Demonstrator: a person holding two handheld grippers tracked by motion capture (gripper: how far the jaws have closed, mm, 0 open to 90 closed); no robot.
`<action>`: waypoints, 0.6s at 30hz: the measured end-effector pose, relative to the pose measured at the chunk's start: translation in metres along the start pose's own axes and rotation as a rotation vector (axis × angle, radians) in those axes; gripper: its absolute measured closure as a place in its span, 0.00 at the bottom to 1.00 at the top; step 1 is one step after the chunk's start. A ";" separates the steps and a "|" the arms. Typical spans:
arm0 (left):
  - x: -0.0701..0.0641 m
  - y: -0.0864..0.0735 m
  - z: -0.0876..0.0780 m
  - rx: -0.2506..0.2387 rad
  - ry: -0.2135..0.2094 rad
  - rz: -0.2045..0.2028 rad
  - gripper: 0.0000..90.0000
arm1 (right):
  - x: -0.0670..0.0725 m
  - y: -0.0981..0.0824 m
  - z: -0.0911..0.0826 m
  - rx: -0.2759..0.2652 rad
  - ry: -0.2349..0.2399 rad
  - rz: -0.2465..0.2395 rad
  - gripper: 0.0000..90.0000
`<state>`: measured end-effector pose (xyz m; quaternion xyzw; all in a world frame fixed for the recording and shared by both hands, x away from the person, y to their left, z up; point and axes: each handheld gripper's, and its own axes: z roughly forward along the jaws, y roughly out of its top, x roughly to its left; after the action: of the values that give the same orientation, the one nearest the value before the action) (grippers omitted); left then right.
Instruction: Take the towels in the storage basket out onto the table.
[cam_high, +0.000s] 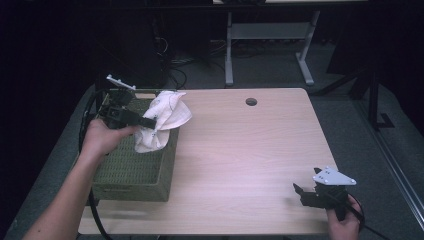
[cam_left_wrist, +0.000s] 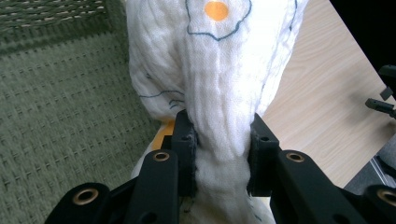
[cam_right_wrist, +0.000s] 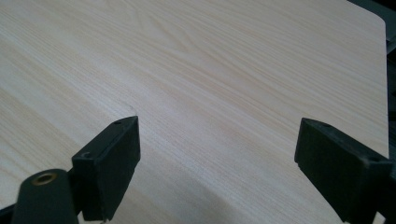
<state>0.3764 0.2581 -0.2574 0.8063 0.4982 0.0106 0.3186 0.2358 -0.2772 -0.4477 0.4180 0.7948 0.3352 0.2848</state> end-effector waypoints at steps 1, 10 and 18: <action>-0.002 0.001 0.001 0.001 0.002 0.002 0.77 | 0.000 0.000 0.000 -0.002 -0.001 -0.003 0.15; -0.005 0.006 0.011 0.005 -0.012 -0.003 0.77 | 0.000 0.000 -0.001 -0.004 -0.002 0.005 0.15; -0.018 0.014 0.026 0.017 -0.035 0.019 0.77 | 0.000 0.001 -0.001 -0.007 0.002 0.005 0.15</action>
<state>0.3868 0.2264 -0.2656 0.8138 0.4848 -0.0047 0.3203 0.2351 -0.2770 -0.4467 0.4187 0.7928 0.3392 0.2848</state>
